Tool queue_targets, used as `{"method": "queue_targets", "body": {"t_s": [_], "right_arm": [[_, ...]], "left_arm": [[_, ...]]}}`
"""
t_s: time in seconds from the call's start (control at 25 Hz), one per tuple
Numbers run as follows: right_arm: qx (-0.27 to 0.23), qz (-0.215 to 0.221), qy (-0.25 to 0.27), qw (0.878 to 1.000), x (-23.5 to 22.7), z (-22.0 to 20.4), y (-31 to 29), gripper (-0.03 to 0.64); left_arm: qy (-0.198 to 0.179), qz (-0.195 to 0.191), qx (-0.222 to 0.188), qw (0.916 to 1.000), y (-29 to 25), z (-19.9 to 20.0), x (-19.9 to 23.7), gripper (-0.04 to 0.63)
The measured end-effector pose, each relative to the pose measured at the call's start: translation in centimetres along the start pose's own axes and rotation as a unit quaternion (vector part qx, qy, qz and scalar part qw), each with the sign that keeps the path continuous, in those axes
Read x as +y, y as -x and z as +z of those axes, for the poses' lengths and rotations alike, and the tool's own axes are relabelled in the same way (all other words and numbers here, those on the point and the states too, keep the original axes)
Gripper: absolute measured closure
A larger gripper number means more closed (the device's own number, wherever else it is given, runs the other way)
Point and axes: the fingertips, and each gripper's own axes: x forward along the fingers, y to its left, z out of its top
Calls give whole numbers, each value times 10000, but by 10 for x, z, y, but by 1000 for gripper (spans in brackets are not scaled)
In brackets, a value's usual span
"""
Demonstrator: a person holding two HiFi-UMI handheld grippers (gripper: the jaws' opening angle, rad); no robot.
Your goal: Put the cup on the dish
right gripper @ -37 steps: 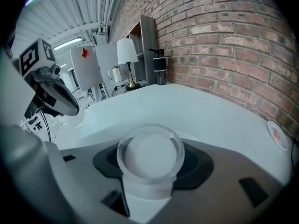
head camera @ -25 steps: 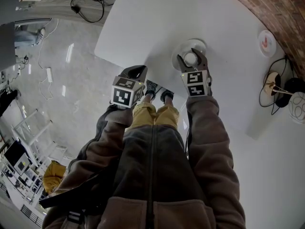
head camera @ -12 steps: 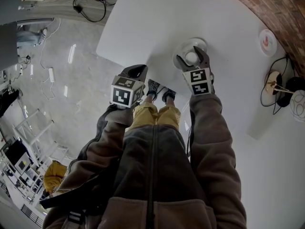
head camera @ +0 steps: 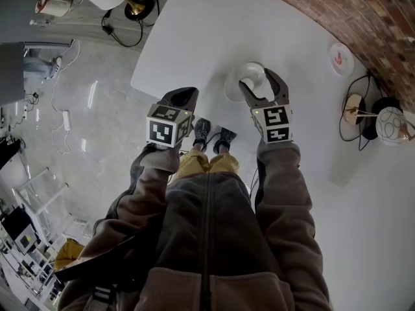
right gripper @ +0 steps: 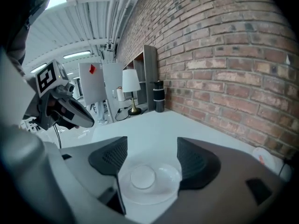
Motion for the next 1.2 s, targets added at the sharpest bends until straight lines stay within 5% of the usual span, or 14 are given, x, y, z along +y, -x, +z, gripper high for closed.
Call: {"method": "queue_targets", "body": {"t_s": [0.24,0.44,0.68,1.2], "right_arm": [[-626,-508,42,9967,-23,80,67,341],[-1033,-1253,-46,9867,-29,142,117,424],[-1271,-1655,-141,9779,-9,194,169,615],[-1803,-2003,-263,9626,-6,288,219,615]], "left_arm": [[-283,-91,-838,9960,38,77,-23,589],[-628,-294,-1634,9841,64,149,-55,589],[-945,-480,-2233,9690,110,205,-101,589],[-1542,-588,-3224,9321,181,291,-148,589]]}}
